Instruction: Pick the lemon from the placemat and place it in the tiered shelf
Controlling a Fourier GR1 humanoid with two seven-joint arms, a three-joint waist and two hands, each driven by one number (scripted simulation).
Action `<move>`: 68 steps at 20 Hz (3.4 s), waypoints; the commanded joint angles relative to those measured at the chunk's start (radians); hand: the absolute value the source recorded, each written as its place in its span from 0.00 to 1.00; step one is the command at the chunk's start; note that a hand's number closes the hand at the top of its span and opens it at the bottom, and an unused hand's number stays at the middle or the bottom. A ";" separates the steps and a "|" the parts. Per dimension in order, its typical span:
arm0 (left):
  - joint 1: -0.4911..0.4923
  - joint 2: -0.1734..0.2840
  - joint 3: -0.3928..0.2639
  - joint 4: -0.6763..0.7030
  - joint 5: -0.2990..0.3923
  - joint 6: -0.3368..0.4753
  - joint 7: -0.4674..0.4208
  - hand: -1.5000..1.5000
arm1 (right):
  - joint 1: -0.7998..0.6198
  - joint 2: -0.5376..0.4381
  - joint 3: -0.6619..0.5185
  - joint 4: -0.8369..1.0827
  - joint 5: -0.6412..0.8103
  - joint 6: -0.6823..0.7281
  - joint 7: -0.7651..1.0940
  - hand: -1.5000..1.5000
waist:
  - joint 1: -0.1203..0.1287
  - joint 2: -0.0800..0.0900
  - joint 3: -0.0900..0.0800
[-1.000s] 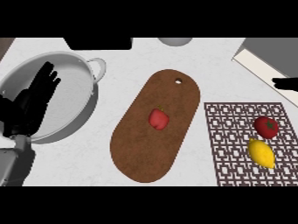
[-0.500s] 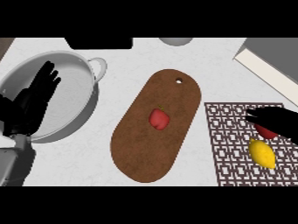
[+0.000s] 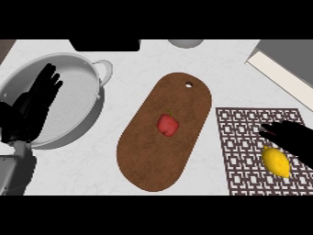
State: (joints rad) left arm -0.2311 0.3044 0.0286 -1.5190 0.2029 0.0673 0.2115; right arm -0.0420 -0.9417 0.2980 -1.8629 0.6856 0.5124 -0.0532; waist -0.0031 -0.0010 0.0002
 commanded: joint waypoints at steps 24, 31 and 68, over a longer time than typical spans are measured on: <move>-0.029 -0.094 0.046 0.099 -0.100 -0.040 -0.061 0.50 | 0.073 0.266 -0.093 0.239 0.373 -0.089 -0.232 0.00 | -0.001 0.001 0.000; 0.020 -0.109 0.025 -0.010 -0.120 -0.040 -0.003 0.50 | 0.047 0.363 -0.059 0.304 0.458 -0.060 -0.206 0.00 | 0.002 0.000 0.000; -0.020 -0.088 0.101 0.017 -0.092 -0.082 0.018 0.50 | 0.333 0.857 -0.273 -0.542 -0.085 -0.011 0.000 1.00 | -0.017 0.000 -0.002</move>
State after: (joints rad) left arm -0.2393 0.2149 0.1260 -1.5153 0.1039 -0.0051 0.2345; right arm 0.3055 -0.1220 0.1295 -2.2416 0.7511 0.4229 -0.1505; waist -0.0258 -0.0050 -0.0015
